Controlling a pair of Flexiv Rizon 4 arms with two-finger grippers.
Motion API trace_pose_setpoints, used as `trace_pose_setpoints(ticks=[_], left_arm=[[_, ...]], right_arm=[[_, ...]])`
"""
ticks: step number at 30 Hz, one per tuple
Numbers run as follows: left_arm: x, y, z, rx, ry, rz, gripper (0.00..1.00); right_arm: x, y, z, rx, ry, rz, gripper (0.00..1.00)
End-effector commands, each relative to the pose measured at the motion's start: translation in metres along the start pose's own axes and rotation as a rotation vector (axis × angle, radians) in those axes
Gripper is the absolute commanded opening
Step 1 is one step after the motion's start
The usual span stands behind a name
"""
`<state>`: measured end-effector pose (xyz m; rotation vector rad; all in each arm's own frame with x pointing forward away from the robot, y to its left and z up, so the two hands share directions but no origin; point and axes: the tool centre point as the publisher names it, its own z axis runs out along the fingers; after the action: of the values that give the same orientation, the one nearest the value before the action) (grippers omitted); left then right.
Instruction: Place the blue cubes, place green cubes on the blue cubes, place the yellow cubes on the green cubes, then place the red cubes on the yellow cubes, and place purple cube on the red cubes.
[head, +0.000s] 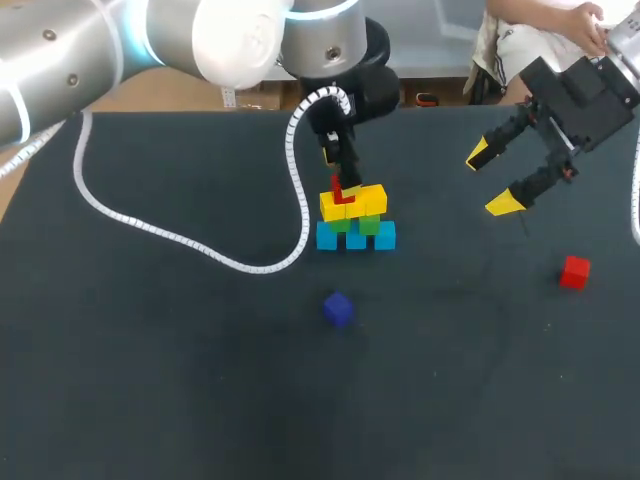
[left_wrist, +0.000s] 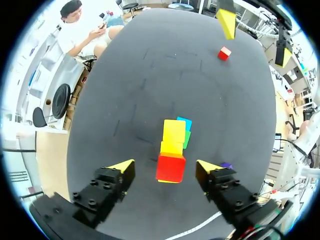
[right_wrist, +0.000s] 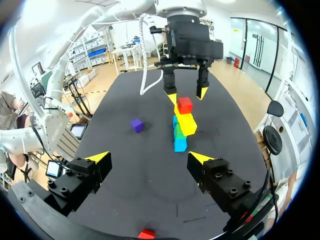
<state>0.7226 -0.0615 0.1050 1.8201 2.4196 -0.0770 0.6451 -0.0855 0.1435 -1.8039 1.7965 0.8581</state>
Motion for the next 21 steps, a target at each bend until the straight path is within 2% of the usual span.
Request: trace_pose_setpoints(ticks=[1, 4, 11, 15, 21], left_arm=[[0.003, -0.011, -0.019, -0.044, -0.028, 0.021, 1.00], [0.002, -0.016, -0.032, -0.071, -0.055, 0.033, 1.00], [0.009, -0.026, -0.054, -0.093, -0.188, 0.034, 1.00], [0.016, -0.029, -0.061, -0.101, -0.213, 0.044, 1.00], [0.028, -0.034, -0.063, -0.085, -0.297, 0.071, 1.00]], right_arm=[[0.000, 0.000, 0.000, 0.000, -0.001, -0.001, 1.00], [0.000, 0.000, 0.000, 0.000, -0.001, -0.001, 1.00], [0.000, 0.000, 0.000, 0.000, -0.001, -0.001, 1.00], [0.000, 0.000, 0.000, 0.000, -0.001, -0.001, 1.00], [0.000, 0.000, 0.000, 0.000, -0.001, -0.001, 1.00]])
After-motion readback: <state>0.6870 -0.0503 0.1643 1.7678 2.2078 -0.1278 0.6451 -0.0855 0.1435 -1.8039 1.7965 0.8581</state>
